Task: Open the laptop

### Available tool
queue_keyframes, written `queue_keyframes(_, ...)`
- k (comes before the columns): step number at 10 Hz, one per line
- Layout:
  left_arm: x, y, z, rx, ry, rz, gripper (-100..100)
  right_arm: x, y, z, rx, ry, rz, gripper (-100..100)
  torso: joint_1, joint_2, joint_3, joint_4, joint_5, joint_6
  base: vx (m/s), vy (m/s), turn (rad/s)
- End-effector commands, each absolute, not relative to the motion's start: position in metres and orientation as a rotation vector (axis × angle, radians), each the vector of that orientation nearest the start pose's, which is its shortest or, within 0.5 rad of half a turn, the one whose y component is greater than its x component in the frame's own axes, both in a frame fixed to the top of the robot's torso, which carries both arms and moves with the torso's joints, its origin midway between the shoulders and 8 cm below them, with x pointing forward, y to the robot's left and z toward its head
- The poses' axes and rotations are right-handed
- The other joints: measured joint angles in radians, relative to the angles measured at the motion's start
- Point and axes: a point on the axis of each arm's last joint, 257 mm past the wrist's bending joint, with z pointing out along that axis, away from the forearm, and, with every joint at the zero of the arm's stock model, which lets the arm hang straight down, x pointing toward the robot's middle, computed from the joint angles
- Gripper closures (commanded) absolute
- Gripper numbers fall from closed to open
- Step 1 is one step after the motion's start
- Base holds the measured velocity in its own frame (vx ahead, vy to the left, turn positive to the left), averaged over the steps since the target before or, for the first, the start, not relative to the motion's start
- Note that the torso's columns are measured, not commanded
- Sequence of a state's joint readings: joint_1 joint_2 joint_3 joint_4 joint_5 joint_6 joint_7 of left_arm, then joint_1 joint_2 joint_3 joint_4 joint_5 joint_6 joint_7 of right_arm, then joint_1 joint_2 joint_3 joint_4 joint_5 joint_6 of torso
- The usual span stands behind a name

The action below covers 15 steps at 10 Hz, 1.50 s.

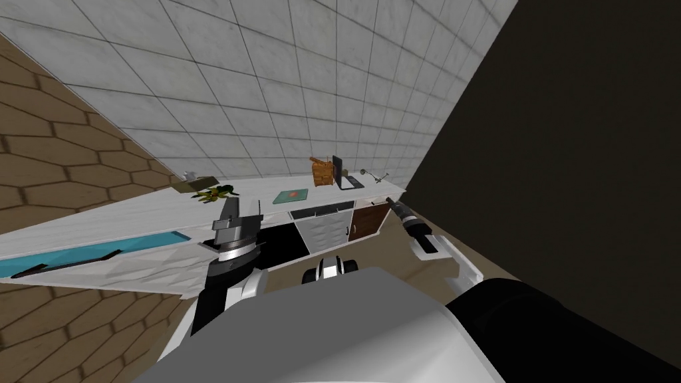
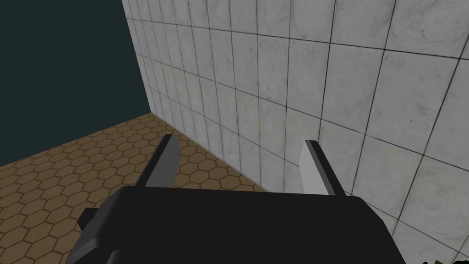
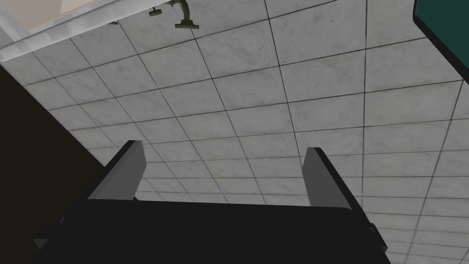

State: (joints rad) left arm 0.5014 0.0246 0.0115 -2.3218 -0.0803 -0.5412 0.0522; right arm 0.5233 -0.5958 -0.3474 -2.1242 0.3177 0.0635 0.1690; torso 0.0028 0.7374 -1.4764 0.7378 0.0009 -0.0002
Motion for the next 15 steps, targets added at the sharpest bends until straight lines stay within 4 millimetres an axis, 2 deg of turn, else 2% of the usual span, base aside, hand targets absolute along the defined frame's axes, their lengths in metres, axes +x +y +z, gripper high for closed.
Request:
queue_keyframes(1,0.329,0.266,0.049,-0.540,0.613,-1.309,0,0.398,-0.496,-0.086,0.336,1.460,0.030,-100,0.001,0.000,0.000,0.000,0.000,0.000,0.007,0.104,0.086)
queue_keyframes(3,0.329,0.266,0.049,-0.540,0.613,-1.309,0,0.398,-0.530,-0.094,0.303,1.514,-0.118,-100,-0.005,0.001,0.001,0.000,-0.002,0.000,0.012,0.111,0.196)
queue_keyframes(4,0.329,0.266,0.049,-0.540,0.613,-1.309,0,0.400,-0.530,-0.092,0.287,1.516,-0.122,-100,-0.002,0.001,0.000,0.000,-0.001,0.000,0.014,0.095,0.061)
queue_keyframes(5,0.329,0.266,0.049,-0.540,0.613,-1.309,0,0.401,-0.546,-0.094,0.263,1.541,-0.196,-100,-0.004,0.001,0.000,0.000,-0.001,0.001,0.027,0.113,0.134)
queue_keyframes(6,0.329,0.266,0.049,-0.540,0.613,-1.309,0,0.401,-0.546,-0.093,0.260,1.542,-0.197,-100,-0.002,0.000,0.000,0.000,-0.001,0.000,0.017,0.087,0.083)
queue_keyframes(8,0.329,0.266,0.049,-0.540,0.613,-1.309,0,0.402,-0.575,-0.094,0.208,1.583,-0.335,-100,-0.003,0.001,0.001,0.000,-0.001,0.000,0.012,0.131,0.209)
queue_keyframes(9,0.329,0.266,0.049,-0.540,0.613,-1.309,0,0.402,-0.577,-0.094,0.203,1.587,-0.343,-100,0.001,0.001,0.000,0.000,0.000,0.000,0.024,0.120,0.070)
queue_keyframes(11,0.329,0.266,0.049,-0.540,0.613,-1.309,0,0.402,-0.605,-0.095,0.152,1.626,-0.474,-100,-0.005,0.001,0.001,0.000,-0.002,0.000,0.027,0.123,0.196)
queue_keyframes(12,0.329,0.266,0.049,-0.540,0.613,-1.309,0,0.403,-0.606,-0.093,0.143,1.627,-0.480,-100,-0.002,-0.001,0.000,0.000,-0.001,0.000,0.037,0.124,0.084)
queue_keyframes(15,0.329,0.266,0.049,-0.540,0.613,-1.309,0,0.402,-0.643,-0.092,0.060,1.677,-0.661,-100,-0.001,0.000,0.000,0.000,-0.001,0.000,0.040,0.153,0.195)
